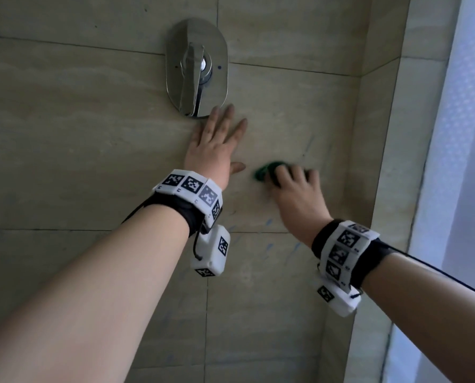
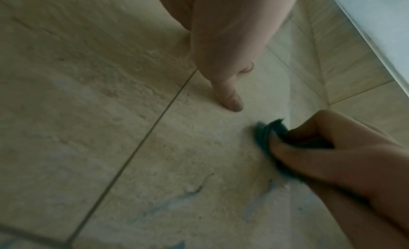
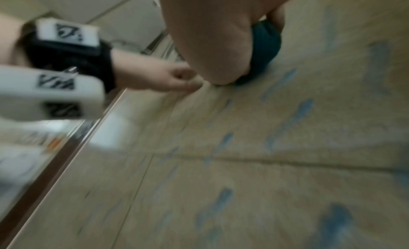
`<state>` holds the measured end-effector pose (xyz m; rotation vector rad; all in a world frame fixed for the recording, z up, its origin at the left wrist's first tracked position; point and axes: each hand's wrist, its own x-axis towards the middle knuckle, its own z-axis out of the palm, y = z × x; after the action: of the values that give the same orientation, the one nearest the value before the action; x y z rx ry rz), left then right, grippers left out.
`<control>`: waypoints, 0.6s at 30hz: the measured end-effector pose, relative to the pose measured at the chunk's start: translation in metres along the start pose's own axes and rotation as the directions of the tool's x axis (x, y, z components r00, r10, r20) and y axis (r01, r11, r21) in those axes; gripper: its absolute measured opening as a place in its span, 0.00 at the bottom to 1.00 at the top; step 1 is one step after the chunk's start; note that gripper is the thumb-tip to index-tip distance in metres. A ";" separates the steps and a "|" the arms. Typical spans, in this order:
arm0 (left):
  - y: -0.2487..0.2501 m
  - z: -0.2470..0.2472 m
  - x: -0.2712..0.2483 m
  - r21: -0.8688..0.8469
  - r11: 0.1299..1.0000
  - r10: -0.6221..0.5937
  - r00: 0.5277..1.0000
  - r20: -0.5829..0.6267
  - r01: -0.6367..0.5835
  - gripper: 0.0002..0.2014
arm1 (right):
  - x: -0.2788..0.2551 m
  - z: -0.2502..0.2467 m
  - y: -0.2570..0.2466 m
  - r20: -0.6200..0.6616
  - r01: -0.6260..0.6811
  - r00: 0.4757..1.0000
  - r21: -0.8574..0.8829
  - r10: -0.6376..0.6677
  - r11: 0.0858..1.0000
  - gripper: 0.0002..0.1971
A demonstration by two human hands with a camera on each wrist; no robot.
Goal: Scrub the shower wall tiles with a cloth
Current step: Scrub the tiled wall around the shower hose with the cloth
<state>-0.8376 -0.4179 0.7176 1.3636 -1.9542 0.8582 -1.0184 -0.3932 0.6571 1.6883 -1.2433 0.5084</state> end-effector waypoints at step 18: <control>-0.002 0.004 0.000 -0.006 0.999 0.035 0.999 0.007 -0.035 0.41 | 0.081 -0.043 0.043 -0.002 -0.408 0.913 0.043 0.409 0.912 0.29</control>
<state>-0.8362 -0.4212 0.7152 1.3344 -1.9895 0.8642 -1.0166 -0.3990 0.7582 1.4548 -1.5982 0.7971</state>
